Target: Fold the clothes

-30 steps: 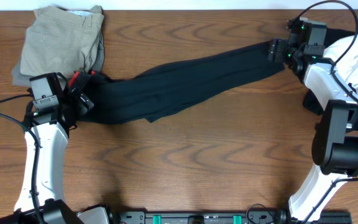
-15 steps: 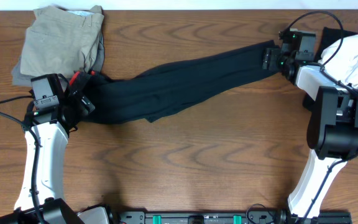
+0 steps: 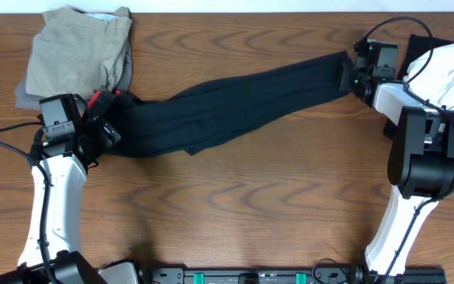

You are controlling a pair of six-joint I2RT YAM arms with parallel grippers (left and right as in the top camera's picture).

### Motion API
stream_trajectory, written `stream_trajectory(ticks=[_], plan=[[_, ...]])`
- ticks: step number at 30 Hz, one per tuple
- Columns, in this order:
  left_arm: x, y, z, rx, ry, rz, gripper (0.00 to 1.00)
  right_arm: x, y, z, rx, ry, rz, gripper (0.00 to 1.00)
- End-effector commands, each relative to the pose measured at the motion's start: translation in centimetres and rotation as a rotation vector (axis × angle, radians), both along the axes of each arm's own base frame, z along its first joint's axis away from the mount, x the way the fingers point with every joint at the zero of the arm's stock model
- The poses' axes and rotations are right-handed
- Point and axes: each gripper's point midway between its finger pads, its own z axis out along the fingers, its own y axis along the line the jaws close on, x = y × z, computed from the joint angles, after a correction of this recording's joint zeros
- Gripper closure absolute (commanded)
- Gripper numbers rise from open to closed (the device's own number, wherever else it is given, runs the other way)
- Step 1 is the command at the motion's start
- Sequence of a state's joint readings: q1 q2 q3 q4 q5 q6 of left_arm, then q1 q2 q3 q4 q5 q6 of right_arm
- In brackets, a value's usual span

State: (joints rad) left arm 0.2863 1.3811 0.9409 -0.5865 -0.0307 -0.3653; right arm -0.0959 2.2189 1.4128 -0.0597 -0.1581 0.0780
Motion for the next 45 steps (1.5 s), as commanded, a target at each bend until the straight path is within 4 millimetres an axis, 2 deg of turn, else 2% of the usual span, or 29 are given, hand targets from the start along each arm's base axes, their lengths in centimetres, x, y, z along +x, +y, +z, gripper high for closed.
stream_trajectory(ticks=[1, 6, 10, 19, 23, 26, 31, 35, 40, 45], plan=[[0.1, 0.4, 0.2, 0.014, 0.003, 0.001, 0.02, -1.4, 0.3, -2.6, 0.044, 0.084, -0.006, 0.73], [0.1, 0.4, 0.2, 0.014, 0.003, 0.001, 0.02, -1.6, -0.7, -2.1, 0.075, 0.092, -0.038, 0.99], [0.1, 0.4, 0.2, 0.014, 0.003, 0.001, 0.02, -1.8, -2.5, -0.3, 0.085, 0.097, -0.067, 0.99], [0.1, 0.4, 0.2, 0.014, 0.003, 0.001, 0.02, -1.7, -8.2, 6.6, 0.049, 0.089, -0.121, 0.99], [0.1, 0.4, 0.2, 0.013, 0.002, 0.001, 0.02, -2.1, -10.6, 8.4, 0.035, 0.100, -0.141, 0.99], [0.1, 0.4, 0.2, 0.012, 0.002, 0.001, 0.02, -2.2, -11.4, 9.4, 0.037, 0.103, -0.149, 0.99], [0.2, 0.3, 0.2, 0.010, 0.001, 0.000, 0.02, -2.0, -9.8, 10.7, 0.052, 0.099, -0.062, 0.99], [0.2, 0.2, 0.2, 0.002, -0.001, -0.004, 0.02, -1.6, -6.9, 12.1, 0.090, 0.085, 0.031, 0.99], [0.3, -0.1, 0.2, -0.012, -0.006, -0.012, 0.02, -2.4, -1.6, 13.6, 0.106, 0.113, 0.146, 0.99], [0.3, -0.1, 0.2, -0.012, -0.007, -0.012, 0.02, -4.0, 4.8, 13.3, 0.104, 0.184, 0.275, 0.99]])
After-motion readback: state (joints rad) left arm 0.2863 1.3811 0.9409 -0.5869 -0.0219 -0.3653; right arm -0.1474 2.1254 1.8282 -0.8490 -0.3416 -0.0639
